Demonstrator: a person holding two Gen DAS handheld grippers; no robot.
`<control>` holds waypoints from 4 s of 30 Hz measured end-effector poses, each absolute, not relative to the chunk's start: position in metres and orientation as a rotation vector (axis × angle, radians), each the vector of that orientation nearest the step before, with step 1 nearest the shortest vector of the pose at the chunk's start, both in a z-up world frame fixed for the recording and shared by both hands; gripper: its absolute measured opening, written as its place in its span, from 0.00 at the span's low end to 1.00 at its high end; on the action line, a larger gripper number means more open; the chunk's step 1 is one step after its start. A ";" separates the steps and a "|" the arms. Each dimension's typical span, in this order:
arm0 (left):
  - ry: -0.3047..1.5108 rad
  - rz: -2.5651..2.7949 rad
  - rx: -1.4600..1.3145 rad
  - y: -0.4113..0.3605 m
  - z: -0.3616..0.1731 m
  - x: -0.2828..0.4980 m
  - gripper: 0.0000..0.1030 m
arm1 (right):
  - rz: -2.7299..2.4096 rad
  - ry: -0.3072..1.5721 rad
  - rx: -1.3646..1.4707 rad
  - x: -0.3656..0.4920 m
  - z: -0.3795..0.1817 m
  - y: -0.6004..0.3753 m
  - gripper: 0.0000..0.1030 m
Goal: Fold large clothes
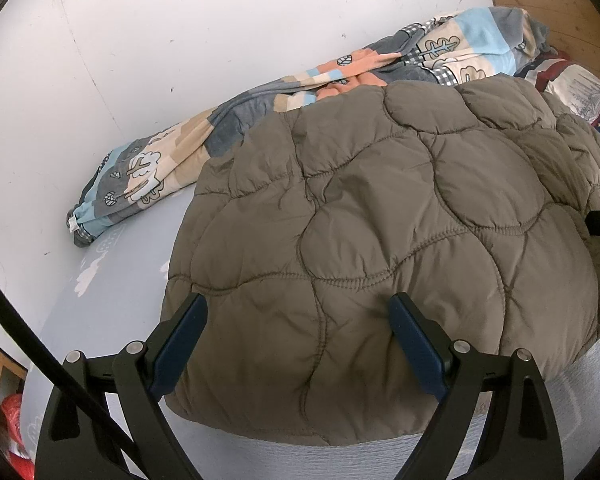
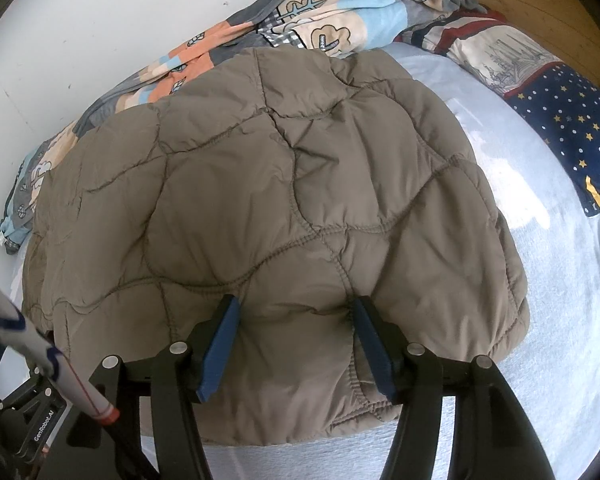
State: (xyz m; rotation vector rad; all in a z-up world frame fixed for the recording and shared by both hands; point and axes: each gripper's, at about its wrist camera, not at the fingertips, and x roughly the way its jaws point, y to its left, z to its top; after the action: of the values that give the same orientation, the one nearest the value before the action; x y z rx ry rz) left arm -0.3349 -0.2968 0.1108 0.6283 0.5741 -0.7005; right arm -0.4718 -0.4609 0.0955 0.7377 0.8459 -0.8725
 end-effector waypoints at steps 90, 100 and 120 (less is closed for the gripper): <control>1.479 -0.714 -0.697 -0.140 0.027 -0.207 0.89 | -0.811 0.335 1.573 -0.644 0.043 -0.485 0.76; 1.327 -0.700 -0.446 -0.175 0.036 -0.202 0.75 | -0.855 0.339 1.487 -0.619 0.021 -0.503 0.59; 0.861 -0.688 0.252 -0.212 0.130 -0.275 0.55 | -1.069 0.777 0.421 -0.536 0.146 -0.451 0.30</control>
State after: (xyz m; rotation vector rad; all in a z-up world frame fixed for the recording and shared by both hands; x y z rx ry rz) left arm -0.2751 -0.2117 0.1299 0.2517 0.8610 -0.6879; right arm -0.5357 -0.4513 0.1458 0.4212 0.7768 -1.0693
